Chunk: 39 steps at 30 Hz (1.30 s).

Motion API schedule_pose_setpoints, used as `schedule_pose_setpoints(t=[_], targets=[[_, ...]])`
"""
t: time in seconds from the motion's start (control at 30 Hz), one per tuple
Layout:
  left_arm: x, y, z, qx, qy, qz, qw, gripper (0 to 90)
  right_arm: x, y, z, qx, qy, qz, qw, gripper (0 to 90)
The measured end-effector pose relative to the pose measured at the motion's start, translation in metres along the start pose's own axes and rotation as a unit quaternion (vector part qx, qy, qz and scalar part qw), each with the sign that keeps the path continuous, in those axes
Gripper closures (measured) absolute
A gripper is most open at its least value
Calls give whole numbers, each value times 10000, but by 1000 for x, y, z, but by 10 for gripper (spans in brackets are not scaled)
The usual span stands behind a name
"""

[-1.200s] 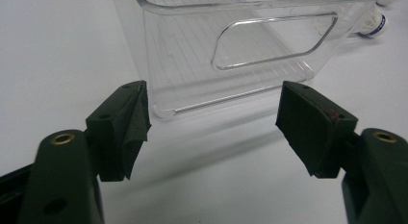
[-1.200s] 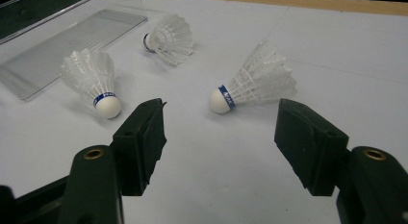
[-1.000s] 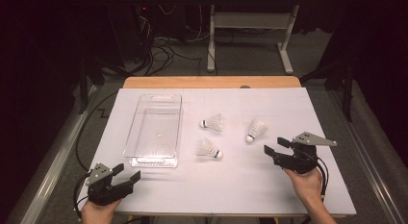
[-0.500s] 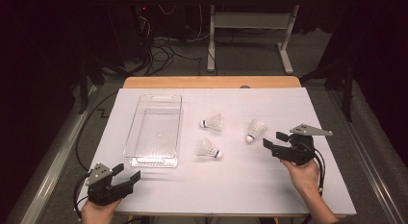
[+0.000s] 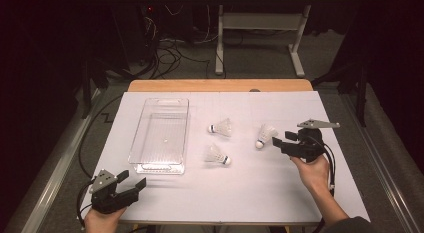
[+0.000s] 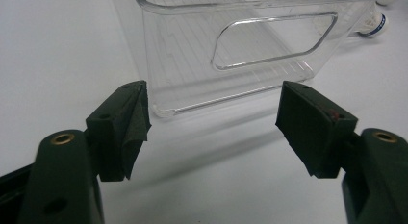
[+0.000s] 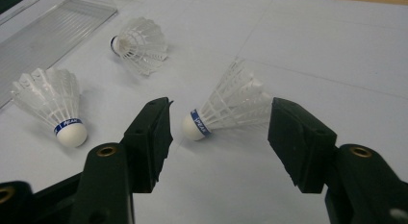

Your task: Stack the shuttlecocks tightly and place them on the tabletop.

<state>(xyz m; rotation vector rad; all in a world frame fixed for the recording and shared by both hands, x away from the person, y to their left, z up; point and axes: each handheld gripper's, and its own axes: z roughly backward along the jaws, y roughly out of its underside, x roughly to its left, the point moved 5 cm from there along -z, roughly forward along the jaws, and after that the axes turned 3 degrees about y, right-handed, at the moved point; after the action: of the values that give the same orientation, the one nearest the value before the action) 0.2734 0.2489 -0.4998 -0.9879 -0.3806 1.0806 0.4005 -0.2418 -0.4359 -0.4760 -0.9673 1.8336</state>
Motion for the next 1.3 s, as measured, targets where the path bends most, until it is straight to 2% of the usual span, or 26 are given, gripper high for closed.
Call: schedule_pose_setpoints(t=[0.73,0.93,1.3], targets=[[-1,0,0,14,15,-20,10000,285,-7,-26,-24,618,139,68,9980,463],[-1,0,0,10,15,-30,10000,285,-8,-33,-31,674,210,70,9975,476],[-1,0,0,31,32,-59,10000,285,-7,-41,-46,948,289,131,9950,503]])
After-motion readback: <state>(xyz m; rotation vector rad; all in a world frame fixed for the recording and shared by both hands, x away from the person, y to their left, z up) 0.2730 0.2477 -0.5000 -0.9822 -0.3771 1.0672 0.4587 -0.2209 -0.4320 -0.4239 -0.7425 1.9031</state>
